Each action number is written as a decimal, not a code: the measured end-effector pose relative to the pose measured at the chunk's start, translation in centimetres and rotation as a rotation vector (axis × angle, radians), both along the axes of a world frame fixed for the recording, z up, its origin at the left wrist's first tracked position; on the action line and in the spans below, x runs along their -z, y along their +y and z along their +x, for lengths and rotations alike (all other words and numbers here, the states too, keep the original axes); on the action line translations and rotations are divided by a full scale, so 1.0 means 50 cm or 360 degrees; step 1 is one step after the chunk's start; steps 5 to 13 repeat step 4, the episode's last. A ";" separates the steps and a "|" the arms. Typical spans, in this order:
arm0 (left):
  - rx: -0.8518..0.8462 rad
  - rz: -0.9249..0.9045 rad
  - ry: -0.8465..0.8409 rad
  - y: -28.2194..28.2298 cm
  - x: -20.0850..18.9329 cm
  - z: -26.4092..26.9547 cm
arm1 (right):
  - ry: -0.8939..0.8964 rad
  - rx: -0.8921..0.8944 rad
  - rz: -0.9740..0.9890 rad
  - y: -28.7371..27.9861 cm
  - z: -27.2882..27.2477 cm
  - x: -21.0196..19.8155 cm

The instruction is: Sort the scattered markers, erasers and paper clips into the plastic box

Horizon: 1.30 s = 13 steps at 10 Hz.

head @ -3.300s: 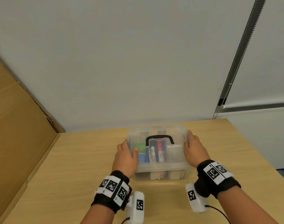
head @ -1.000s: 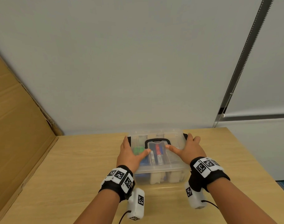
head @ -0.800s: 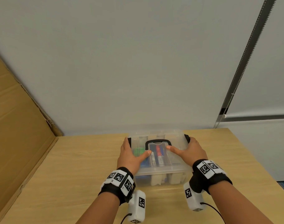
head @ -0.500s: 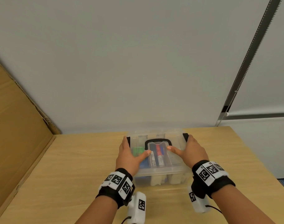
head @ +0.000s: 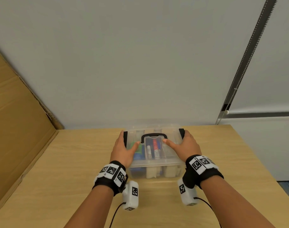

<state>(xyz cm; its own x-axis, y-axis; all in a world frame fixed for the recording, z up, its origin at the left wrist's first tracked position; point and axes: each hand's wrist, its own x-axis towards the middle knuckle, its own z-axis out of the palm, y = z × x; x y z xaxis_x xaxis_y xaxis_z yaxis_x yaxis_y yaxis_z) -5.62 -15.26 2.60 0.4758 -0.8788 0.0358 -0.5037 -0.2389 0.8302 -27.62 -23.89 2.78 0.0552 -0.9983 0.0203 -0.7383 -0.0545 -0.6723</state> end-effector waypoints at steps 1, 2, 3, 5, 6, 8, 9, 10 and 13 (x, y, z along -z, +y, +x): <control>-0.0050 0.0081 -0.0082 0.000 -0.005 0.000 | -0.0020 0.0003 -0.0006 -0.007 -0.002 0.002; -0.0077 0.0167 -0.0275 0.007 -0.011 -0.005 | -0.0047 -0.0015 -0.0001 -0.010 -0.005 0.012; -0.0036 0.0235 -0.0414 0.008 -0.039 -0.011 | 0.0043 -0.0049 0.0054 0.008 -0.009 -0.016; 0.0079 0.0305 -0.0347 0.027 -0.033 -0.009 | 0.0282 -0.0103 -0.0232 0.068 -0.020 -0.027; 0.0079 0.0305 -0.0347 0.027 -0.033 -0.009 | 0.0282 -0.0103 -0.0232 0.068 -0.020 -0.027; 0.0079 0.0305 -0.0347 0.027 -0.033 -0.009 | 0.0282 -0.0103 -0.0232 0.068 -0.020 -0.027; 0.0079 0.0305 -0.0347 0.027 -0.033 -0.009 | 0.0282 -0.0103 -0.0232 0.068 -0.020 -0.027; 0.0079 0.0305 -0.0347 0.027 -0.033 -0.009 | 0.0282 -0.0103 -0.0232 0.068 -0.020 -0.027; 0.0079 0.0305 -0.0347 0.027 -0.033 -0.009 | 0.0282 -0.0103 -0.0232 0.068 -0.020 -0.027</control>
